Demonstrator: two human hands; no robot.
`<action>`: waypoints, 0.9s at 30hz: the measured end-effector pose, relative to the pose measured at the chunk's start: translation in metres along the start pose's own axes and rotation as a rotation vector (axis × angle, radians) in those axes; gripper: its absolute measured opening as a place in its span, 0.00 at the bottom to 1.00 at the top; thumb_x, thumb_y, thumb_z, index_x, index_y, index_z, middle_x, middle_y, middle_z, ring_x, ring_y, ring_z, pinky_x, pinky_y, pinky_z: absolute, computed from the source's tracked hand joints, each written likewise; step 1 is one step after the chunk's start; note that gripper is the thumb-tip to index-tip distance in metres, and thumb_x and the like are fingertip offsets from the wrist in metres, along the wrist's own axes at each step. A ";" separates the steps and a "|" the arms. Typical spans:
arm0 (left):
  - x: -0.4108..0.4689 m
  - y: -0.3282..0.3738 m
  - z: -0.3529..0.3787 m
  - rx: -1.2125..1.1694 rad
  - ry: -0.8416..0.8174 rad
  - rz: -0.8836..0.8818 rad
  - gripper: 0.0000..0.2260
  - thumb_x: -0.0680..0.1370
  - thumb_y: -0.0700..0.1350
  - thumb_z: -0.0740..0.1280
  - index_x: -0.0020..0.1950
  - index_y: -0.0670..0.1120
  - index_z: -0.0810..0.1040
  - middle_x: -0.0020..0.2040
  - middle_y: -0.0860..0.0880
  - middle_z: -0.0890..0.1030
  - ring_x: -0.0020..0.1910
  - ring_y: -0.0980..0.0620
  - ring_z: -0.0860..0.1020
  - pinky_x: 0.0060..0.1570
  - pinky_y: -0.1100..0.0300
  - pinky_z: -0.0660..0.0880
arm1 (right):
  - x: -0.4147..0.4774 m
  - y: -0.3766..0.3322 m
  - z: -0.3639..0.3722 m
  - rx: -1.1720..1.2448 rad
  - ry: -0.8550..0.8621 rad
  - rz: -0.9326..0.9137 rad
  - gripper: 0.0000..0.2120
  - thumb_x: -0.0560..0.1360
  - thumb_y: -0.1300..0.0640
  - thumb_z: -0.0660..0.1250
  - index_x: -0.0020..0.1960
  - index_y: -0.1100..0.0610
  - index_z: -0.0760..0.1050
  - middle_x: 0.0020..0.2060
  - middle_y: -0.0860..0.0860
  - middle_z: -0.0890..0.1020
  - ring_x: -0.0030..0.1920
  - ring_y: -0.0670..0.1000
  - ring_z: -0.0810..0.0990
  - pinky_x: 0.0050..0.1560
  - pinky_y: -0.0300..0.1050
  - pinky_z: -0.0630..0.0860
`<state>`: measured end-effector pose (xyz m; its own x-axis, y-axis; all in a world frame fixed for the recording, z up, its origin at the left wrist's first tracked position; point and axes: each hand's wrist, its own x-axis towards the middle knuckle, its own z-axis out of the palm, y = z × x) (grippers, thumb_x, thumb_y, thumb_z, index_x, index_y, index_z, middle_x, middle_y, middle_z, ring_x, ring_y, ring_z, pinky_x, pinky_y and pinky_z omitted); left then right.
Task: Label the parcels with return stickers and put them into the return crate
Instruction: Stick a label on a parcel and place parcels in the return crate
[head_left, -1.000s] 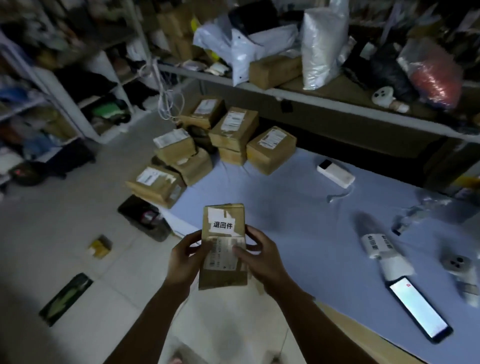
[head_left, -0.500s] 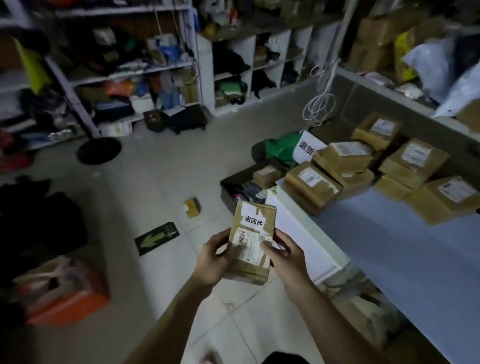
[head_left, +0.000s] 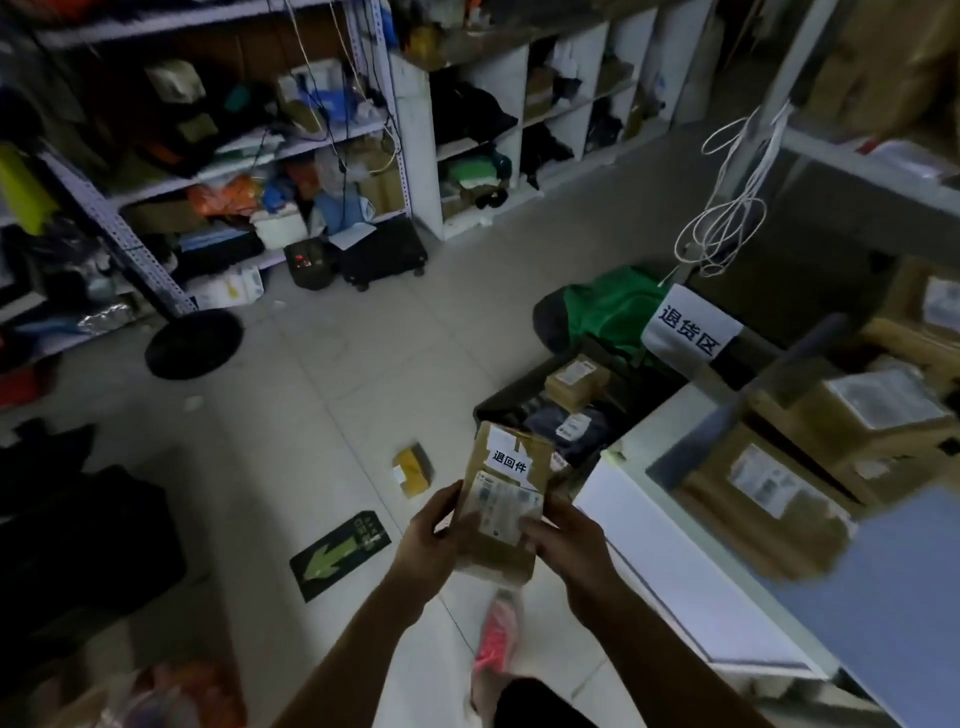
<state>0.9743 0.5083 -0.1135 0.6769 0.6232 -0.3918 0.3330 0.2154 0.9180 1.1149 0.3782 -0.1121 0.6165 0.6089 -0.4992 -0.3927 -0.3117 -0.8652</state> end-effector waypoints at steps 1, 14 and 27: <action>0.025 0.005 -0.003 0.014 -0.002 -0.015 0.13 0.82 0.45 0.67 0.66 0.56 0.76 0.56 0.55 0.83 0.54 0.53 0.83 0.42 0.66 0.79 | 0.022 -0.004 0.003 0.031 0.016 0.022 0.15 0.74 0.66 0.72 0.59 0.54 0.82 0.52 0.50 0.87 0.53 0.53 0.86 0.55 0.54 0.83; 0.326 0.051 0.023 0.254 -0.353 -0.146 0.21 0.78 0.39 0.72 0.66 0.57 0.72 0.57 0.57 0.77 0.54 0.67 0.80 0.42 0.71 0.77 | 0.253 -0.068 -0.025 0.191 0.337 0.165 0.20 0.75 0.67 0.73 0.60 0.47 0.79 0.51 0.51 0.85 0.53 0.53 0.85 0.48 0.49 0.84; 0.657 -0.087 0.122 0.451 -0.729 -0.065 0.21 0.80 0.50 0.69 0.73 0.50 0.73 0.62 0.42 0.81 0.61 0.43 0.81 0.58 0.39 0.79 | 0.540 0.040 -0.095 0.343 0.677 0.285 0.25 0.72 0.69 0.74 0.64 0.48 0.80 0.55 0.50 0.86 0.54 0.52 0.86 0.49 0.55 0.85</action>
<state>1.4699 0.8071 -0.4586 0.8487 -0.0524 -0.5263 0.5102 -0.1816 0.8407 1.4969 0.6252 -0.4206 0.6976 -0.0682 -0.7132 -0.7164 -0.0799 -0.6931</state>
